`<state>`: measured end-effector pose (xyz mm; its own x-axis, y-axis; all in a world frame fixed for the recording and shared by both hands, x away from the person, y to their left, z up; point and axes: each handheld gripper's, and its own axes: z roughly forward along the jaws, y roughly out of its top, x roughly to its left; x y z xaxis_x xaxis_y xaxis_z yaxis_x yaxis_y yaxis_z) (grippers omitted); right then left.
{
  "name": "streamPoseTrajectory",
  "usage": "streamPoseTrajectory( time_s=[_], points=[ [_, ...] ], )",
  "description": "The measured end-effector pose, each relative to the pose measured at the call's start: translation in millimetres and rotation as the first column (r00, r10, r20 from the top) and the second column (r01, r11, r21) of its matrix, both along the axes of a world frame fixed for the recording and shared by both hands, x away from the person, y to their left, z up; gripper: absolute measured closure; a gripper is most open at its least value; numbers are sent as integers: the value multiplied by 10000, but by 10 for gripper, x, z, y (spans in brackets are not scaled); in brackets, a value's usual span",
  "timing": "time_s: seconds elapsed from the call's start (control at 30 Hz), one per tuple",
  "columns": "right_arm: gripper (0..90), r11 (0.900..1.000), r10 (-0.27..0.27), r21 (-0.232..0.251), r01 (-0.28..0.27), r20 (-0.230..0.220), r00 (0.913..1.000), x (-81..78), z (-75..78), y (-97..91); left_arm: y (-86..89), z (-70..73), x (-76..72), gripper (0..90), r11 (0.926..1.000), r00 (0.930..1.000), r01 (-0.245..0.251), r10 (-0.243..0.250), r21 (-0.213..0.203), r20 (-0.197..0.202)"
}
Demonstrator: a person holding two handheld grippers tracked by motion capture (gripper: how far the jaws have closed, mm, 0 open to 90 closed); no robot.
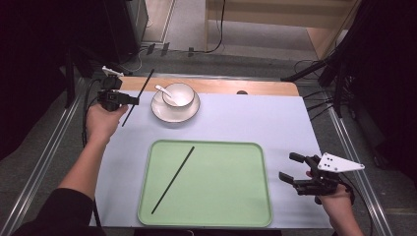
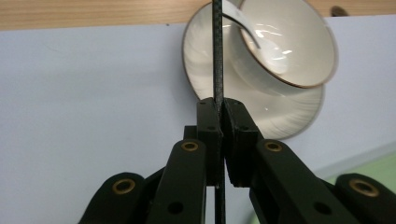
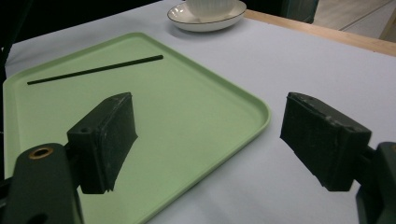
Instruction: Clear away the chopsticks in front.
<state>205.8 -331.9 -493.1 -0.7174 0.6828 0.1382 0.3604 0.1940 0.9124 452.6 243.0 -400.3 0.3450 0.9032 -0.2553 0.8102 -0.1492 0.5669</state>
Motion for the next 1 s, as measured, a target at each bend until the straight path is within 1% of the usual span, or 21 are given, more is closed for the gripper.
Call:
streamPoseTrajectory(
  time_s=[0.1,0.17,0.33,0.4,0.43,0.5,0.57,0.63,0.67,0.77,0.83,0.87,0.9,0.93,0.97,1.0],
  points=[
    [184,10000,13,-15,-13,-9,10000,2,1,9,-13,80,-153,862,9993,9991,370,-369,-76,187],
    [184,10000,21,-49,-21,-10,10000,1,2,12,-26,112,-264,862,9984,9983,550,-547,-123,184],
    [184,10000,-11,-55,11,-9,10000,3,-1,14,-91,119,-549,861,9948,9946,1019,-1018,-74,191],
    [184,10000,-3,-64,2,-10,10000,0,2,14,-133,96,-664,861,9928,9925,1194,-1196,74,236],
    [184,10000,-3,-58,3,-2,10000,-2,3,15,-154,78,-718,861,9917,9915,1274,-1277,146,252],
    [184,10000,12,-70,-12,40,10000,1,3,16,-181,31,-823,861,9906,9904,1366,-1366,-33,193],
    [184,10000,2,-63,-2,10,10000,1,4,17,-220,-27,-921,861,9896,9895,1436,-1435,-62,155],
    [184,10000,8,-79,-8,38,10000,3,3,16,-262,-101,-1006,861,9864,9866,1634,-1633,-176,34],
    [184,10000,8,-87,-8,4,10000,1,3,17,-288,-136,-1049,861,9853,9853,1704,-1705,-151,-55],
    [184,10000,-1,-74,1,0,10000,-1,4,13,-356,-252,-1179,861,9826,9827,1848,-1850,-192,-115],
    [184,10000,-7,-46,7,26,10000,-2,6,11,-396,-332,-1271,861,9827,9829,1837,-1839,-221,-81],
    [184,10000,6,-33,-6,72,10000,-2,8,10,-412,-350,-1301,861,9833,9836,1801,-1803,-265,-43],
    [184,10000,21,-8,-21,51,10000,-4,10,11,-431,-373,-1332,861,9822,9825,1858,-1862,-284,-88],
    [184,10000,23,-8,-23,77,10000,-3,11,11,-448,-390,-1364,861,9818,9820,1886,-1888,-218,-106],
    [184,10000,26,-14,-26,85,10000,-3,11,11,-461,-413,-1402,861,9825,9830,1831,-1835,-326,-71],
    [184,10000,34,-17,-34,98,9999,-1,12,11,-466,-439,-1437,861,9822,9828,1832,-1839,-415,-136]
  ],
)
